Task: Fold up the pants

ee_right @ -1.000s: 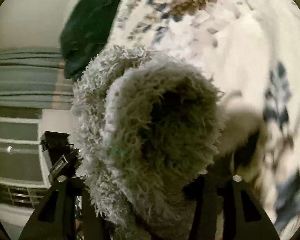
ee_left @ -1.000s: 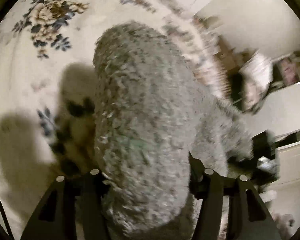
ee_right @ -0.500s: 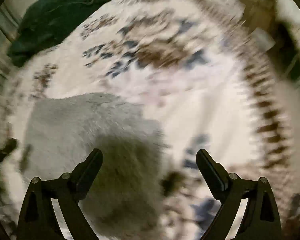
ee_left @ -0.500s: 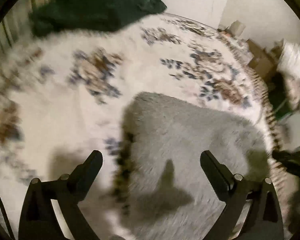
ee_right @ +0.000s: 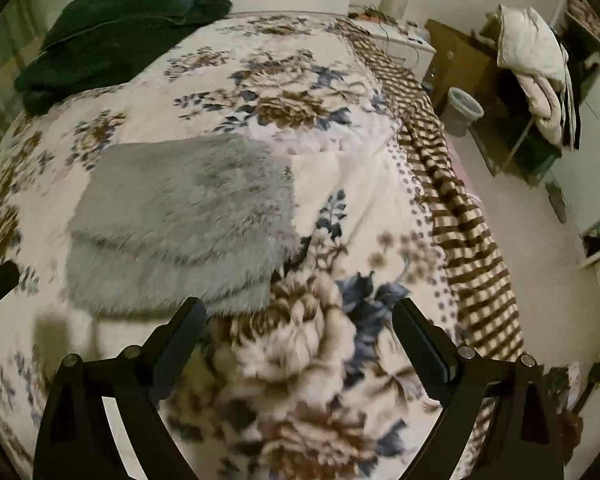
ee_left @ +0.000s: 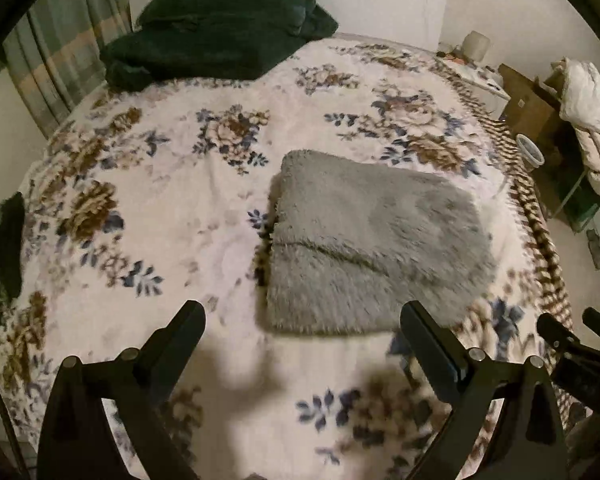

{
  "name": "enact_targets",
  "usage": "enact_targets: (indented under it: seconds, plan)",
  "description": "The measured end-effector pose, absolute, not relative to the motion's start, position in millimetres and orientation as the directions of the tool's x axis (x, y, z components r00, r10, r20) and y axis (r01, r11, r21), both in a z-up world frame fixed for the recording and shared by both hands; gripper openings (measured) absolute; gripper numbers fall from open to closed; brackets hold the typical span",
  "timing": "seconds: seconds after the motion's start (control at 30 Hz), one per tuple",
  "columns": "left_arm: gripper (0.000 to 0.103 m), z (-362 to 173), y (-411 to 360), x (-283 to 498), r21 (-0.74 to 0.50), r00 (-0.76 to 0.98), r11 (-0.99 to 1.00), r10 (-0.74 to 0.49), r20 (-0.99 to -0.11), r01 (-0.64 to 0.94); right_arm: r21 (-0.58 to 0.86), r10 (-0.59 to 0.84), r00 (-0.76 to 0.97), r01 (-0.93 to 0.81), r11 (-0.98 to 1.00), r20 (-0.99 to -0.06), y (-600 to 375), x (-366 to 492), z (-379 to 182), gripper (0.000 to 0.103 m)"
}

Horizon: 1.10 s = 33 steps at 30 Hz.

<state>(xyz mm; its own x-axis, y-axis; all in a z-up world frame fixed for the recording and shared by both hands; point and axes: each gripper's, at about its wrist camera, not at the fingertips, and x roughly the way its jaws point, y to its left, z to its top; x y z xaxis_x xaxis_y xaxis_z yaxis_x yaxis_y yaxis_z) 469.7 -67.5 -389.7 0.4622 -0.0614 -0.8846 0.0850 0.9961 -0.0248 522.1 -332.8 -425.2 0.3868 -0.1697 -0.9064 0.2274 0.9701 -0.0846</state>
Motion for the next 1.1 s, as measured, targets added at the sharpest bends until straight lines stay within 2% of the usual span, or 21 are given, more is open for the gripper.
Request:
enact_targets:
  seconds: [0.23,0.53,0.73,0.93,1.1]
  plan:
    - [0.100,-306,-74,391,-0.019,0.507,0.997,-0.056,-0.860,0.078,-0.074,-0.151,0.432,0.190,0.979,-0.889,-324,448,-339,0.096]
    - [0.100,-179,-67,284,-0.031,0.593,0.998,-0.054,-0.804,0.049,-0.069,-0.160,0.535,0.187,0.980,-0.830,-316,323,-184,0.096]
    - [0.100,-101,-64,222,0.013,0.663,0.996,-0.046,-0.747,0.085,-0.076,-0.154,0.616,0.152,0.986,-0.773,-287,240,-91,0.096]
    - [0.100,-52,-65,175,0.033,0.711,0.995,-0.042,-0.702,0.092,-0.057,-0.145,0.675,0.150,0.987,-0.723,-268,171,-18,0.096]
    - [0.100,-31,-65,147,0.037,0.738,0.996,-0.039,-0.674,0.087,-0.056,-0.149,0.707,0.153,0.987,-0.692,-258,123,24,0.096]
